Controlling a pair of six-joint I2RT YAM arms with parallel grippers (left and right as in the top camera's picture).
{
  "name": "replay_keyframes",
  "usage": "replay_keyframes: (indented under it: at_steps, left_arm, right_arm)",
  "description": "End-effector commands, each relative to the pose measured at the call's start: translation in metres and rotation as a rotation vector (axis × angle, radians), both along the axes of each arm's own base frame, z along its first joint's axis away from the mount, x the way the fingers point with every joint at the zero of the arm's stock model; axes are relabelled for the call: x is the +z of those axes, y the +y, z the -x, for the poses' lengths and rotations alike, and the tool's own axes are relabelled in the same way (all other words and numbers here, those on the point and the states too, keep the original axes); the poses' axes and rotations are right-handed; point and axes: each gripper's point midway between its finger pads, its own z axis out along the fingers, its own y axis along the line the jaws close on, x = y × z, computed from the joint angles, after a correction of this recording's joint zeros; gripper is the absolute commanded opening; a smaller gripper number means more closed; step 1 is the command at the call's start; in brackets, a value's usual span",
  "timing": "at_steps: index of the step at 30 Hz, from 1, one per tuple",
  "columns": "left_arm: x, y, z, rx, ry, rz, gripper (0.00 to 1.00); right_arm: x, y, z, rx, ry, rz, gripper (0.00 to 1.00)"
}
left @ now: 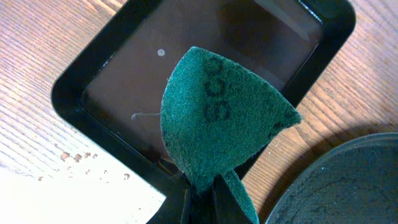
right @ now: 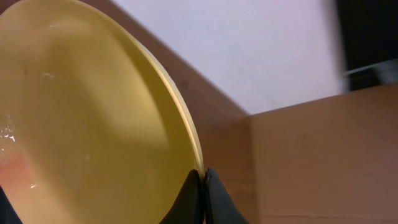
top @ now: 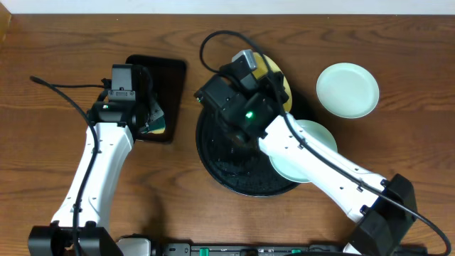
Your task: Clean dirty plates on tray and stack at the side
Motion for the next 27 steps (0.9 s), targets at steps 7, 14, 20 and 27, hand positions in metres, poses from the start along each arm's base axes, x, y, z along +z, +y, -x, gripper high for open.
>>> replay_keyframes:
  at_steps: [7, 14, 20, 27]
  left_arm:
    - [-0.004, 0.002, 0.002, -0.012, 0.014, -0.011, 0.07]
    - [-0.005, 0.002, 0.004, -0.012, 0.026, -0.011, 0.07]
    - [-0.006, 0.002, 0.005, -0.012, 0.03, -0.011, 0.07]
    - [-0.006, 0.002, 0.005, -0.012, 0.029, -0.01, 0.07]
  right_arm:
    - [0.009, -0.004, 0.0, 0.017, 0.025, -0.049, 0.01]
    - [-0.055, -0.047, -0.034, -0.107, 0.279, -0.564, 0.01]
    - [-0.083, -0.149, -0.065, -0.356, 0.339, -1.029, 0.02]
    - [-0.128, -0.269, -0.066, -0.6, 0.243, -1.277, 0.02]
